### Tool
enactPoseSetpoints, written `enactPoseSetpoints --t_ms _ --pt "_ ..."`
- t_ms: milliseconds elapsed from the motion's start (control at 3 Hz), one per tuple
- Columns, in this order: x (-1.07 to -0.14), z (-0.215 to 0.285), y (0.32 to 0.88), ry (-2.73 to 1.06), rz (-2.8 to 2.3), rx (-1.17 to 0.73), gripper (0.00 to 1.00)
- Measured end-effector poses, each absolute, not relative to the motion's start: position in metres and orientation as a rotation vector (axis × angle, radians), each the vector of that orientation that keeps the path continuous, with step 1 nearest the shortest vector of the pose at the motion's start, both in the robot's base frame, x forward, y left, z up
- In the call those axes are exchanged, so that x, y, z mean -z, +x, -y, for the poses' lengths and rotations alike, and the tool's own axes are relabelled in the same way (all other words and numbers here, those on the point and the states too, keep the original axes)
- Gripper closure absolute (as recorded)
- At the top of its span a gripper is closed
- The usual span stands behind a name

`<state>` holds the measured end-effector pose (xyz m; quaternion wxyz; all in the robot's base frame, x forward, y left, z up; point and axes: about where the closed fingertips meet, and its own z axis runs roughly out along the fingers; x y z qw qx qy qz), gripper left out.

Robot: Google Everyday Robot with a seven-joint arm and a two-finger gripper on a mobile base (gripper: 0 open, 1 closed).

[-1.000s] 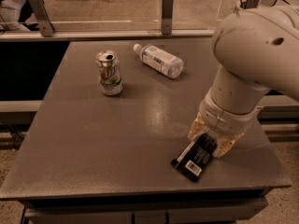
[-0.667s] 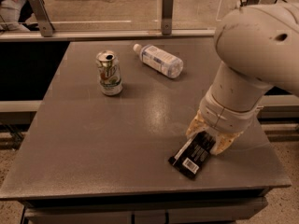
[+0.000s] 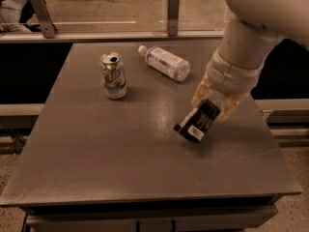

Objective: Move rxbar chocolate near 7up can

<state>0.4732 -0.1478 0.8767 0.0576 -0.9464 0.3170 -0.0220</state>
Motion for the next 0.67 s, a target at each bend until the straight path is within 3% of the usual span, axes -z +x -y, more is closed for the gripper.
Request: enactPoseSetpoints --t_ms 667 --pt "-0.905 0.106 0.541 -2.607 -0.790 0.126 1.00"
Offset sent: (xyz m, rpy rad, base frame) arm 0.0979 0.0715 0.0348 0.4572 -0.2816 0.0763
